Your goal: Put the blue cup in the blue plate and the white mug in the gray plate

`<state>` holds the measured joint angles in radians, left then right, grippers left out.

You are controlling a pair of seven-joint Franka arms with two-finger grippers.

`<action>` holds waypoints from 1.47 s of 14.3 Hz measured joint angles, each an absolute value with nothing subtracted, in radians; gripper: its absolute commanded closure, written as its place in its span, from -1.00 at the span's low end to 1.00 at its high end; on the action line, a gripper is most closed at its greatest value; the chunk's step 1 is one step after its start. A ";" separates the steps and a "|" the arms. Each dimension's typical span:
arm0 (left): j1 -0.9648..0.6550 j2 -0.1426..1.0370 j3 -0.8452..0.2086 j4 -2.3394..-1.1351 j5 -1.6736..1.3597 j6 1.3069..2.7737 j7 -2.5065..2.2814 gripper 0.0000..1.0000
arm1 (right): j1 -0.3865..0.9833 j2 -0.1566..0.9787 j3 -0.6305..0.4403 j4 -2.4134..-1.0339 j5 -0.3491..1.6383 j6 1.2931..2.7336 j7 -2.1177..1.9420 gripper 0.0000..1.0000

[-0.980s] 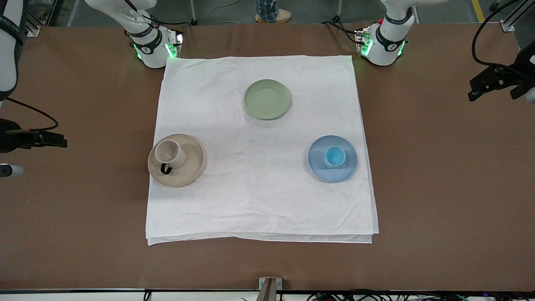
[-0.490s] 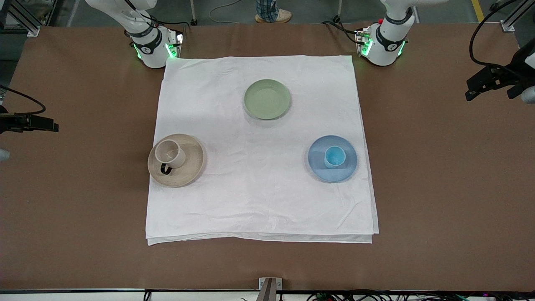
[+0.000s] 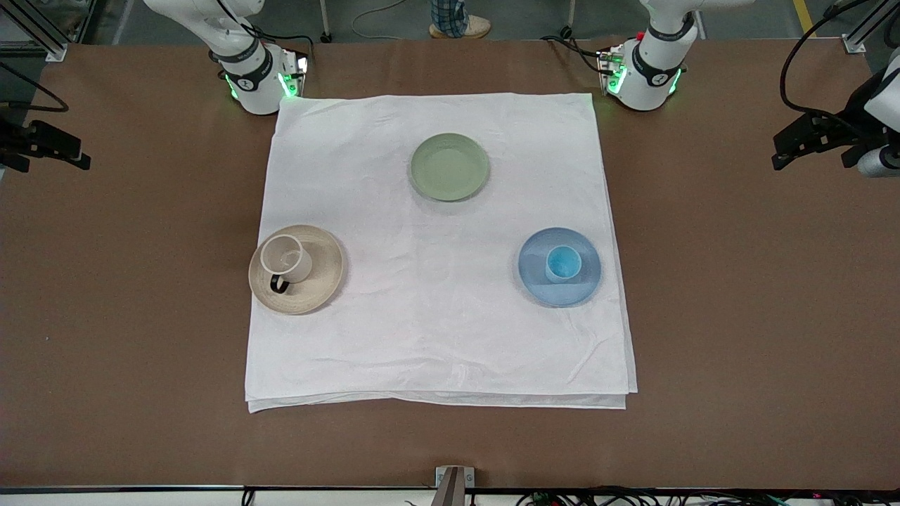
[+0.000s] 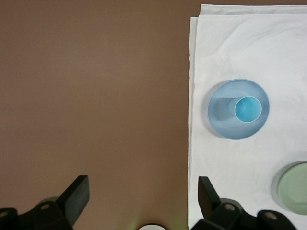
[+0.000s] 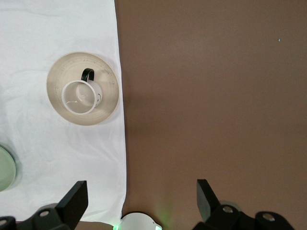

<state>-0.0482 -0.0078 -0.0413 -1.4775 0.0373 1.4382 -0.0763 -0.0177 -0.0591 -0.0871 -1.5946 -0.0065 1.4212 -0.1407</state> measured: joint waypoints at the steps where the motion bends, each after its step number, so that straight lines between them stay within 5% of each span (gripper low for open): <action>1: -0.049 -0.008 -0.047 -1.478 0.037 1.436 -0.076 -1.00 | -0.013 -0.070 -0.084 -1.601 -0.008 1.422 -0.141 -1.00; 21: -0.053 -0.008 -0.069 -1.479 0.037 1.436 -0.075 -1.00 | -0.008 -0.114 -0.084 -1.615 0.012 1.417 -0.141 -1.00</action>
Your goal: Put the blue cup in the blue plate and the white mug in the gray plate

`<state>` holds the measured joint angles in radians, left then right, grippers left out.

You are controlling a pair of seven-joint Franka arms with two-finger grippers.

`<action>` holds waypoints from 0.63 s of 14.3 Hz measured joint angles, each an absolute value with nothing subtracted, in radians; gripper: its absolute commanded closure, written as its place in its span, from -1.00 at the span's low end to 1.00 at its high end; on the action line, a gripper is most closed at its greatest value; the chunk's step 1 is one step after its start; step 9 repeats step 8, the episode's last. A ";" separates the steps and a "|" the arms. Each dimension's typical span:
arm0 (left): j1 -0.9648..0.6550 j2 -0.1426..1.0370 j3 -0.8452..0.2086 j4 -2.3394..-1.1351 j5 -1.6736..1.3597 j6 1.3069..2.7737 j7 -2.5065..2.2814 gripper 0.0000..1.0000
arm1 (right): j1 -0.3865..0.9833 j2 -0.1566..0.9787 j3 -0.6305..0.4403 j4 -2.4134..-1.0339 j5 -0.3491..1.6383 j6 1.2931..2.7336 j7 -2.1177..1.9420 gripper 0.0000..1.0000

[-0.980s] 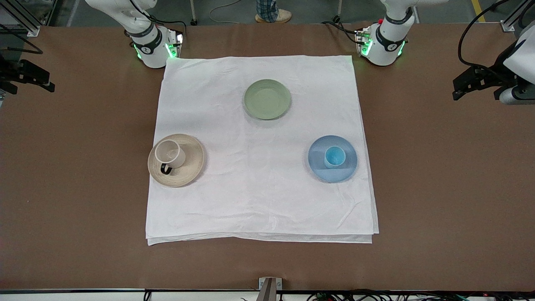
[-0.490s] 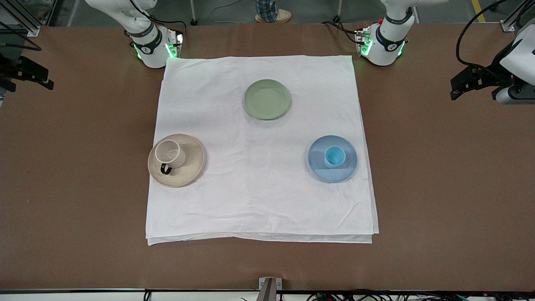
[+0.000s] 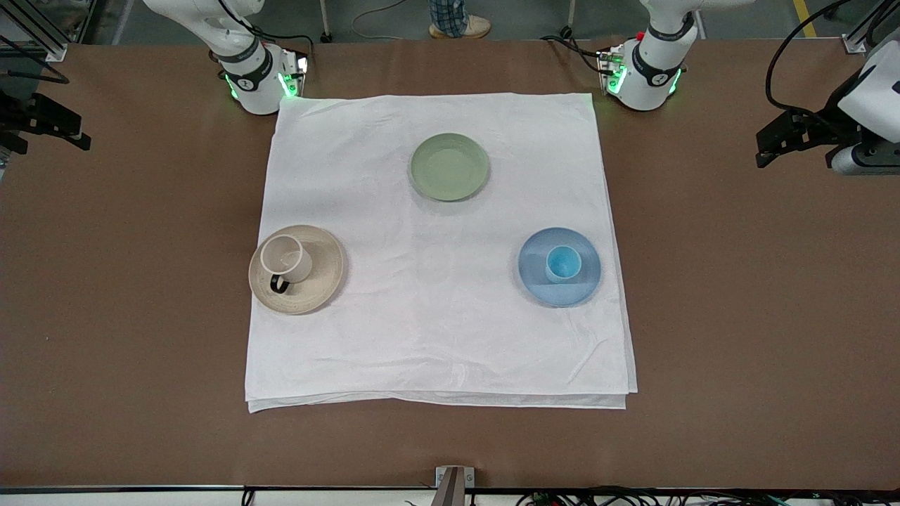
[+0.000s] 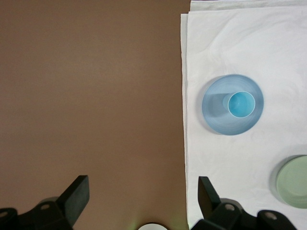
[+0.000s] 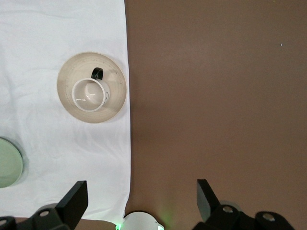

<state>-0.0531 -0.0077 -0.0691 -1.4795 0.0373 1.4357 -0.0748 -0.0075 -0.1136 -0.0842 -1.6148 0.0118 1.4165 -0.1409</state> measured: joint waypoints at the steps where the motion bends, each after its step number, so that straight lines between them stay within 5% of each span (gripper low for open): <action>1: -0.053 -0.008 -0.070 -1.479 0.037 1.436 -0.075 -1.00 | -0.007 -0.114 -0.084 -1.615 0.017 1.418 -0.141 -1.00; 9: -0.053 -0.008 -0.070 -1.479 0.037 1.436 -0.075 -1.00 | -0.007 -0.115 -0.083 -1.615 0.019 1.421 -0.142 -1.00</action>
